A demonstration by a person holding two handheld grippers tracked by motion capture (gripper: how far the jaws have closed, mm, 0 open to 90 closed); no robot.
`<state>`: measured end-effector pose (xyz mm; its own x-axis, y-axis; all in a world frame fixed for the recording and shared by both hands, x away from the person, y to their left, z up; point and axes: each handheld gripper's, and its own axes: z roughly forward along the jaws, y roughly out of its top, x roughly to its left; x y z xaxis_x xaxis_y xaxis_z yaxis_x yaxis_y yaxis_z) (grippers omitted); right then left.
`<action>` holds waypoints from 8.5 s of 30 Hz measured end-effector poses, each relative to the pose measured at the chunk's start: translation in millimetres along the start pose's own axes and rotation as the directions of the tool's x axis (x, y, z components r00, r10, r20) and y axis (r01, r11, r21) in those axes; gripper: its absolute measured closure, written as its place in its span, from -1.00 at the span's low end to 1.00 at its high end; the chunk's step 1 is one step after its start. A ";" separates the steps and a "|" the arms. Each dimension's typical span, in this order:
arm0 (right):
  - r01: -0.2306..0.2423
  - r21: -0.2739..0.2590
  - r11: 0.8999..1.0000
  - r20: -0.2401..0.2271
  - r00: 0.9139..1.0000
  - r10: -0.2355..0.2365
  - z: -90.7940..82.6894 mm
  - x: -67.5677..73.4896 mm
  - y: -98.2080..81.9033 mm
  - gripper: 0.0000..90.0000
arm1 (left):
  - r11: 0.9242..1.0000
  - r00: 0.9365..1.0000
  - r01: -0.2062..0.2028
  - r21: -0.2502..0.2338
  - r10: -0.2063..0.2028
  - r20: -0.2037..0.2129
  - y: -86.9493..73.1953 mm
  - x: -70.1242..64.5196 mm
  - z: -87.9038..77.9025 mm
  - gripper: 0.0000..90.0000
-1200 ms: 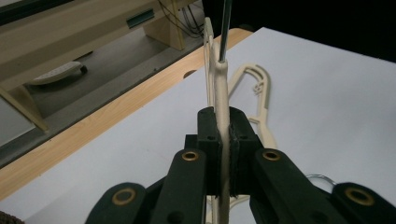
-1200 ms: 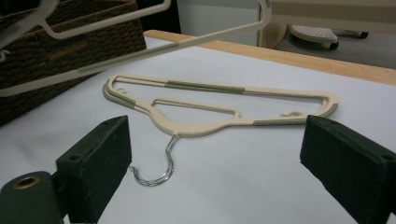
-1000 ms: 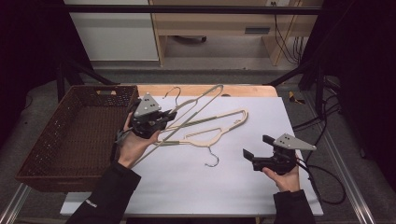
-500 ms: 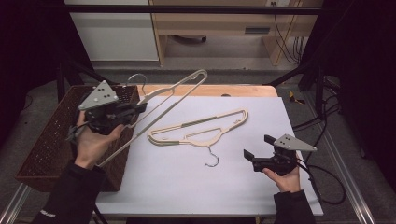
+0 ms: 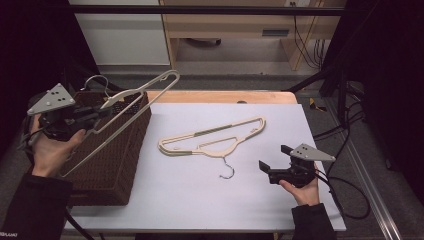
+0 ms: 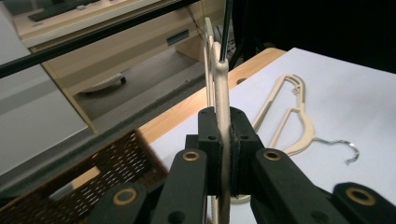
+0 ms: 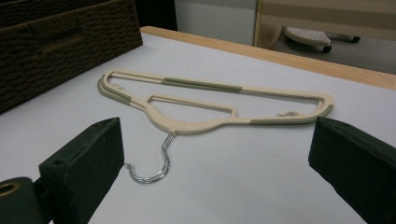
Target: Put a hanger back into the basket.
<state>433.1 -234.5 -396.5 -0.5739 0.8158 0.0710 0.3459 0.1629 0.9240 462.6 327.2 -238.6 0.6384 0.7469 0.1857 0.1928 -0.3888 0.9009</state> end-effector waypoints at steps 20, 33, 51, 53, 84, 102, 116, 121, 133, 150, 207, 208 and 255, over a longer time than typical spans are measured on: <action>0.004 0.014 1.000 0.001 1.000 -0.004 3.9 1.4 -1.4 -0.91 | 0.984 0.985 0.145 0.100 -0.135 -0.103 -81.0 74.5 -2.4 0.90; 0.008 0.022 1.000 0.000 1.000 -0.008 5.6 2.2 -2.3 -0.91 | 0.972 0.989 0.120 0.202 -0.099 -0.111 -122.8 57.4 24.4 0.90; 0.008 0.022 1.000 -0.003 1.000 -0.008 5.8 3.0 -2.4 -0.91 | 0.917 0.996 0.087 0.389 -0.068 -0.064 -135.5 20.5 54.4 0.73; 0.009 0.023 1.000 -0.003 1.000 -0.009 6.0 3.2 -2.6 -0.91 | 0.906 0.997 0.071 0.418 -0.050 -0.060 -137.0 15.2 57.6 0.70; 0.013 0.016 1.000 -0.003 1.000 -0.013 7.0 7.6 1.2 -0.90 | 0.982 0.985 0.148 0.114 -0.136 -0.105 -97.0 -6.7 19.5 -0.16; -0.016 0.005 1.000 0.001 1.000 0.016 11.3 12.3 6.1 -0.87 | 0.963 0.975 0.215 -0.162 -0.202 0.091 -70.0 -89.0 44.7 -0.74; -0.003 0.034 0.999 -0.009 1.000 0.003 28.5 23.5 9.9 -0.81 | 0.976 0.960 0.213 -0.039 -0.201 0.196 -88.6 -129.2 97.8 -0.76; 0.000 0.066 0.998 -0.006 1.000 0.000 39.9 30.3 8.0 -0.77 | 0.978 0.956 0.207 -0.014 -0.200 0.214 -96.5 -136.2 103.0 -0.78; -0.003 0.184 0.983 -0.026 1.000 0.008 84.7 47.2 0.2 -0.49 | 0.986 0.967 0.163 0.042 -0.168 0.193 -109.2 -140.1 114.0 -0.81; -0.078 0.292 0.953 0.020 0.997 0.075 147.6 50.0 -18.1 0.20 | 0.982 0.964 0.182 0.041 -0.186 0.188 -111.5 -134.5 112.1 -0.79; -0.058 0.312 0.948 0.044 0.998 0.046 126.1 47.7 -1.5 0.98 | 0.977 0.972 -0.010 0.215 -0.040 0.230 -81.3 -168.6 211.8 -0.61; -0.056 0.311 0.949 0.038 0.998 0.047 124.9 47.5 -0.9 0.98 | 0.974 0.972 -0.023 0.223 -0.031 0.234 -80.0 -170.2 215.5 -0.59; -0.058 0.226 0.973 -0.026 0.998 0.065 96.7 43.0 21.7 0.78 | 0.897 0.915 -0.344 0.278 0.252 0.316 -63.1 -202.9 276.4 0.61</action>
<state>487.7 -142.2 -409.8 -0.5692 0.8101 0.1407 0.5369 0.2366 0.8098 526.9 51.1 -441.6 0.8680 0.4146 0.2732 0.1610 -0.7556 0.6350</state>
